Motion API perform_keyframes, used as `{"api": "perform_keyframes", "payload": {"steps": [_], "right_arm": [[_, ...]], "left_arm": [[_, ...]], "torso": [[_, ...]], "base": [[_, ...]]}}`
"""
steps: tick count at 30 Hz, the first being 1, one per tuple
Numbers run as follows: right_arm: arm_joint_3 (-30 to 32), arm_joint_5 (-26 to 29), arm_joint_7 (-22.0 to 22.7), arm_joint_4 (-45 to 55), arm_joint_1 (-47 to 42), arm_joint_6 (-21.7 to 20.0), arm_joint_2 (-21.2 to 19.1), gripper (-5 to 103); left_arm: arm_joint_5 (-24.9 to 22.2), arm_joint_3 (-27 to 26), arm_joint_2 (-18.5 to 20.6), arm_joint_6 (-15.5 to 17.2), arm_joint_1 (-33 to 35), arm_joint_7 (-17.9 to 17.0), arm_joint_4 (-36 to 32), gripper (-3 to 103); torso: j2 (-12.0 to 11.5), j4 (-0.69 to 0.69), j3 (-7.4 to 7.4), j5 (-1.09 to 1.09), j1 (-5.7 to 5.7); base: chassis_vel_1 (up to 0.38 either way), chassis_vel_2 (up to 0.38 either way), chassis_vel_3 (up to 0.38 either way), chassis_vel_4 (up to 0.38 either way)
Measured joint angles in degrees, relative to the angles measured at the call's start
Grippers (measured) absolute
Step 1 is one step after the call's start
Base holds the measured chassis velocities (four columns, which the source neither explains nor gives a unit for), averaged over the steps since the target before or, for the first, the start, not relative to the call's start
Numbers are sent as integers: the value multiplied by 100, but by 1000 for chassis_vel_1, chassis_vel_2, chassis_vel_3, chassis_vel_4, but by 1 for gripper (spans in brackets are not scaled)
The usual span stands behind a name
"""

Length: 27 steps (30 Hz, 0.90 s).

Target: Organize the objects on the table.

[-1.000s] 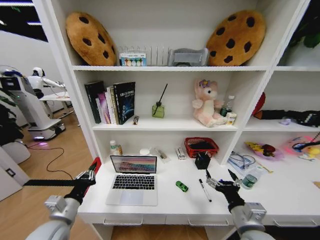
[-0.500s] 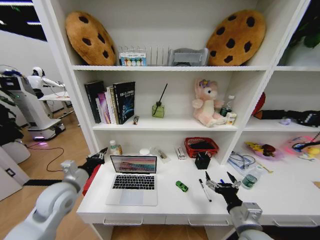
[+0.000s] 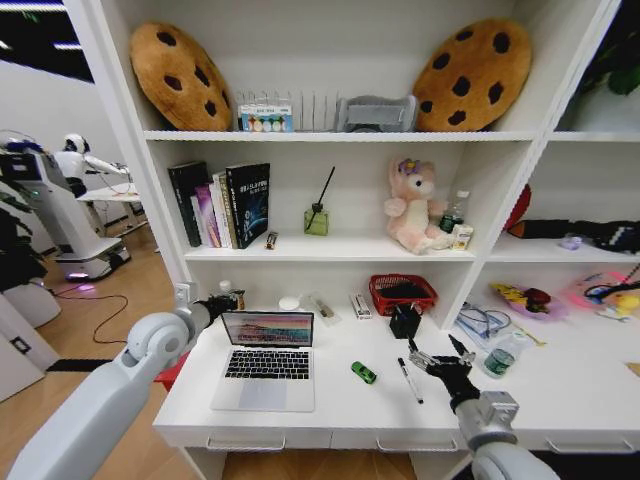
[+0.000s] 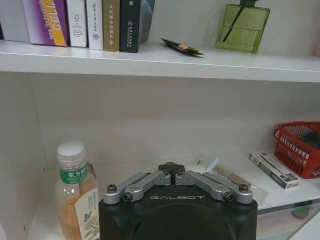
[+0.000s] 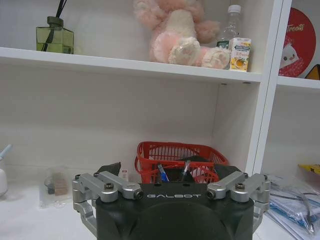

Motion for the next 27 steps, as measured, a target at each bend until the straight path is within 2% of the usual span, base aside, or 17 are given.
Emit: {"api": "perform_keyframes", "payload": {"steps": [8,12,15,21,23,27], "right_arm": [[-54,-19,-8,-108,101,20,24,100],[-53,62,14,-116,177,-34,11,100],[-52,108,33,-118,198,-65,-12,100],[-37,136,47,-123,191,-67,-29,100],[-58,208,116,-123,199,-73,-21,100],[-115,224,170,-123,241,-79,-12,100]], "left_arm": [[59,637,-162,2,-666,-61,268,0],[-58,982,-211,-10,-812,-276,293,0],[-197,1122,-176,-16,-766,-471,228,0],[-242,1249,-32,-25,-588,-609,32,0],[-433,1269,123,-33,-422,-815,-202,0],[-505,1199,306,-36,-131,-944,-462,0]], "torso": [[0,-1,0,0,0],[0,-1,0,0,0],[0,0,-1,0,0],[1,0,-1,0,0],[1,-1,-1,-1,0],[1,-1,-1,-1,0]], "base": [[0,0,0,0],[0,0,0,0],[0,0,0,0],[0,0,0,0],[0,0,0,0],[0,0,0,0]]}}
